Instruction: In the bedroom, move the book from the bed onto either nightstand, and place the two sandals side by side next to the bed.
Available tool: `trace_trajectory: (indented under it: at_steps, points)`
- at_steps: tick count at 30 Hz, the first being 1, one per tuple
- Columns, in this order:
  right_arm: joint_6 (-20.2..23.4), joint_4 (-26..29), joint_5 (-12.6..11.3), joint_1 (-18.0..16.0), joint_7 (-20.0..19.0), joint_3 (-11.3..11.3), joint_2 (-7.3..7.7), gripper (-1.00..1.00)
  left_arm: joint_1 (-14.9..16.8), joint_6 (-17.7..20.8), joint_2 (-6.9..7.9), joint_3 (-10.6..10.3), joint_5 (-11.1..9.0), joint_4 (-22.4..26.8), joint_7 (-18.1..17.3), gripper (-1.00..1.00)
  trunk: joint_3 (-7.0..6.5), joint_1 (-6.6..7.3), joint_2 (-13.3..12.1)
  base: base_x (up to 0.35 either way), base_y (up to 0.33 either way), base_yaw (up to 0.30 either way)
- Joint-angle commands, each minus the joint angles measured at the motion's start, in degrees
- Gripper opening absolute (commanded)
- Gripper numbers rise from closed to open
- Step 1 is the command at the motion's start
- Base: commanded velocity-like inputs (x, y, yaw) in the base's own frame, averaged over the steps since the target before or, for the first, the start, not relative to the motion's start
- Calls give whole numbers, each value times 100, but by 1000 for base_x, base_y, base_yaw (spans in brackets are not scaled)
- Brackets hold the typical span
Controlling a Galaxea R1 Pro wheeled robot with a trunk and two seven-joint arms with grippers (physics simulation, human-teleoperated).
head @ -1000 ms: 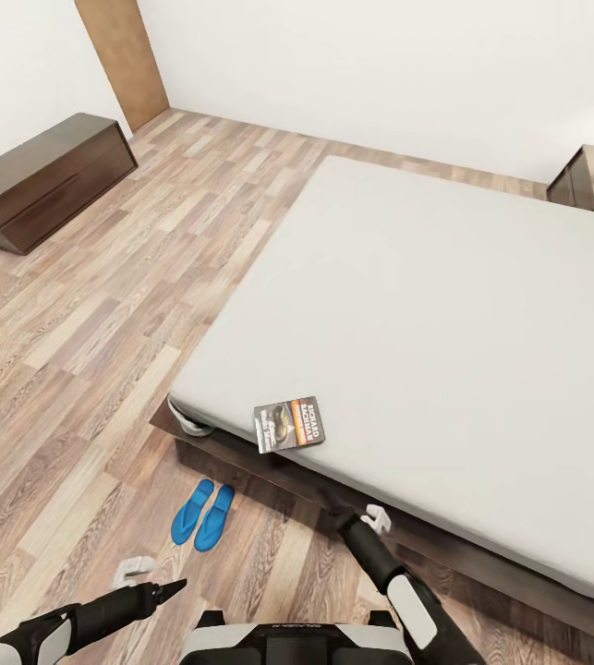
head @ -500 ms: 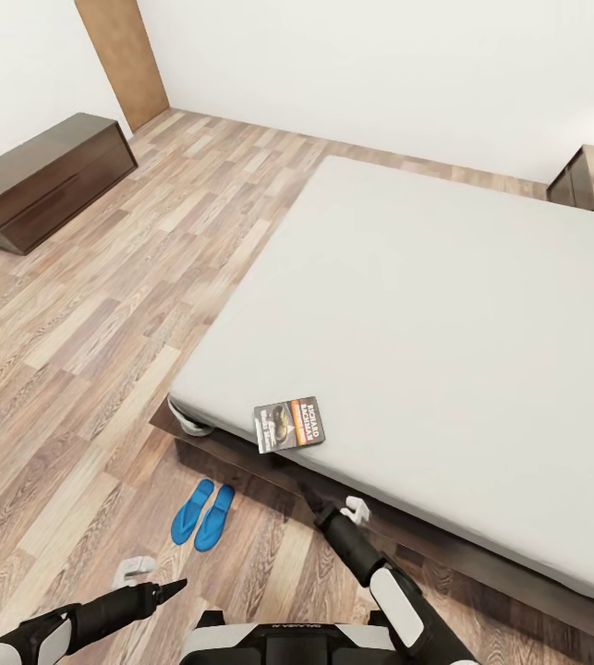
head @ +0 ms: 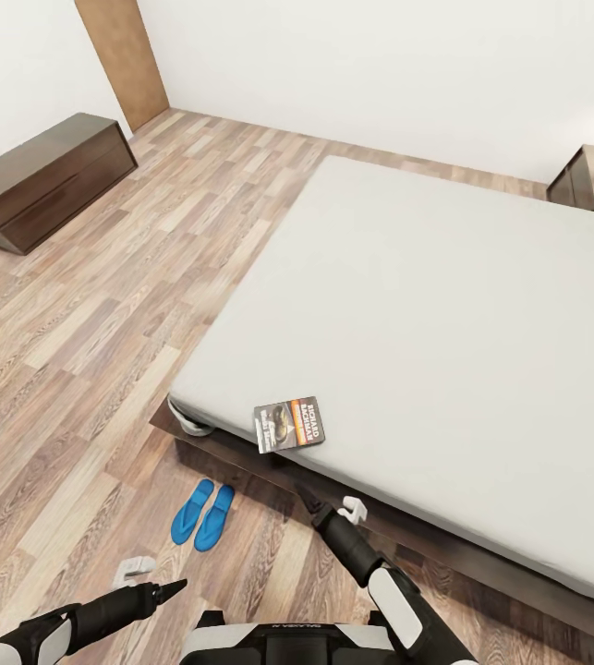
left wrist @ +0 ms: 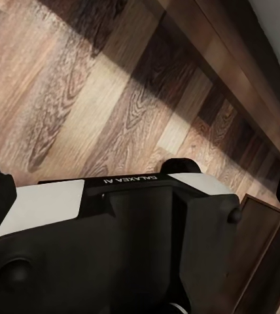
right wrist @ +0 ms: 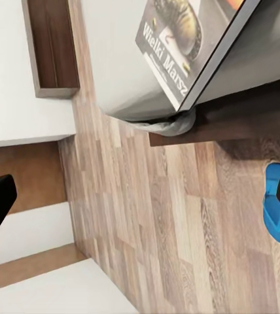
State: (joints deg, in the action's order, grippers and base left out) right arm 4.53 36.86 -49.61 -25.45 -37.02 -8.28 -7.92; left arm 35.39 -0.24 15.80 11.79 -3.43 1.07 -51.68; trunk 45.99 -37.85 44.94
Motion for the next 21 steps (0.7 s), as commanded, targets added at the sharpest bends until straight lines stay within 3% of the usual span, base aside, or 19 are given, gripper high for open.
trace_trajectory:
  at_steps: [1,6,8,9,12,14,21]
  points:
    - [48,0,-59,-2,-12,-5,-1,100,3,-2,2,-19,-35,-7,-18,100,3,-1,4,0,0,0]
    - [42,14,-58,-4,-9,-80,-7,100,3,-2,2,-19,-35,-6,-18,100,3,-1,4,0,0,0]
    - [41,50,-58,-4,-12,-266,-7,100,3,-2,2,-19,-35,-6,-18,100,3,-1,4,0,0,0]
    - [35,92,-58,-4,-11,-529,-8,100,3,-2,2,-19,-35,-7,-18,100,3,-1,4,0,0,0]
    - [-9,126,-70,2,-10,-797,6,100,3,-2,2,-19,-35,-9,-18,100,3,-1,4,0,0,0]
    - [-24,132,-138,3,-11,-841,17,100,3,-2,2,-19,-35,-9,-18,100,3,-1,4,0,0,0]
    - [-39,97,-942,5,-2,-912,35,100,3,-2,2,-19,-38,-10,-18,100,3,-1,4,0,0,0]
